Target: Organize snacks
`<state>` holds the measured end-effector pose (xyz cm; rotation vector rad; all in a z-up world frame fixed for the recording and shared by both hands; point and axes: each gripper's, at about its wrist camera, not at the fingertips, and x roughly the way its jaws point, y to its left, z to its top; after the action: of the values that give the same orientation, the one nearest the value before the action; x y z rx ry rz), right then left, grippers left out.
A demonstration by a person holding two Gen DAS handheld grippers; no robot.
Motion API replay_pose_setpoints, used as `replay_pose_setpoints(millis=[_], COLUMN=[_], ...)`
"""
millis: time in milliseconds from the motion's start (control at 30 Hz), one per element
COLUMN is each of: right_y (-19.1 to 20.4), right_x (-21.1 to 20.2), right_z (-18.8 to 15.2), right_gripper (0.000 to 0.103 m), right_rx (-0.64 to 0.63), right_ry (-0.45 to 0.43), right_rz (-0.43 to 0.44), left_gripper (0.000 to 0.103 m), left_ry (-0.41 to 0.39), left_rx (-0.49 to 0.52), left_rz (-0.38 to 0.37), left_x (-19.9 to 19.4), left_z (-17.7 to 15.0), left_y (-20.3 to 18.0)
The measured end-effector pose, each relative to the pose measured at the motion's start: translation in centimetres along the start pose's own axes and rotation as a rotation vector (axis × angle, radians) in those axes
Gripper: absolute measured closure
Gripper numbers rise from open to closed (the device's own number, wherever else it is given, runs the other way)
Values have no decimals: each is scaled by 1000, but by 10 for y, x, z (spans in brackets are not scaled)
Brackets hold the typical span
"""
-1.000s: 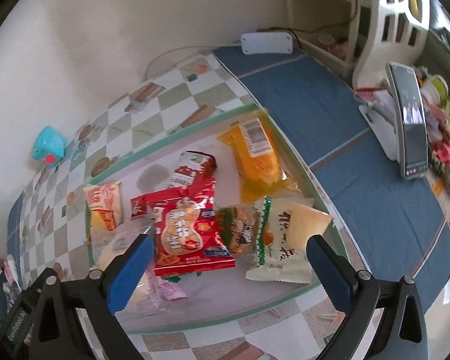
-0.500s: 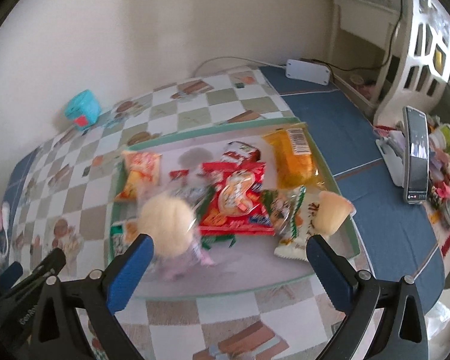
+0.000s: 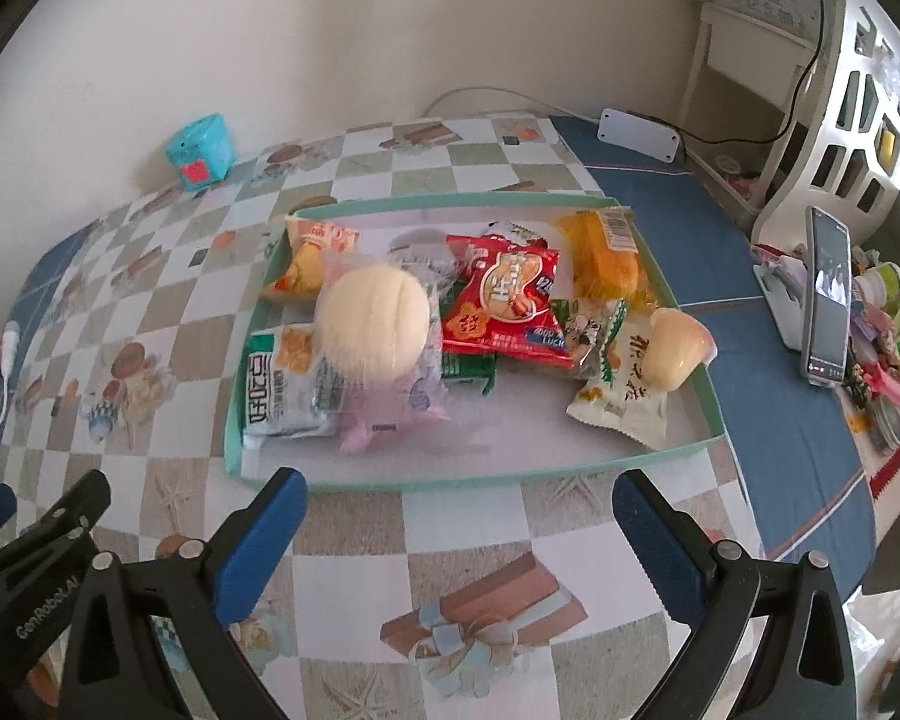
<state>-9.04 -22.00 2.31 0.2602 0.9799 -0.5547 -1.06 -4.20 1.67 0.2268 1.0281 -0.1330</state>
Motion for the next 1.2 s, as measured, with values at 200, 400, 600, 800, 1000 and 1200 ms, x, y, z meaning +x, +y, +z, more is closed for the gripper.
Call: replay_pose_setpoints(millis=[200,400,600,800,1000,1200], right_y=[1,7,12,15,18,20], right_x=[0,3,6,10,12,13], right_z=[1,1,1,0,0,-1], right_gripper=[0,0,0,0,0,0], right_rx=[1,-24,-40,-46,-59,-68], right_ry=[2,3,7,18,23,29], right_rz=[-8,-14,-13,-16,-18,-18], left_gripper=[8,8,8,8,8,8], left_ry=[24,47,64,84,94,101], left_rx=[-13,-18,-4,-5,-25,-41], left_rz=[-8,-16,-23,-28,-29,-28], left_x=[4,9,12,17,19,21], left_z=[-3,-2,-1,-1,-1,-1], left_y=[6,9,9,11,17,21])
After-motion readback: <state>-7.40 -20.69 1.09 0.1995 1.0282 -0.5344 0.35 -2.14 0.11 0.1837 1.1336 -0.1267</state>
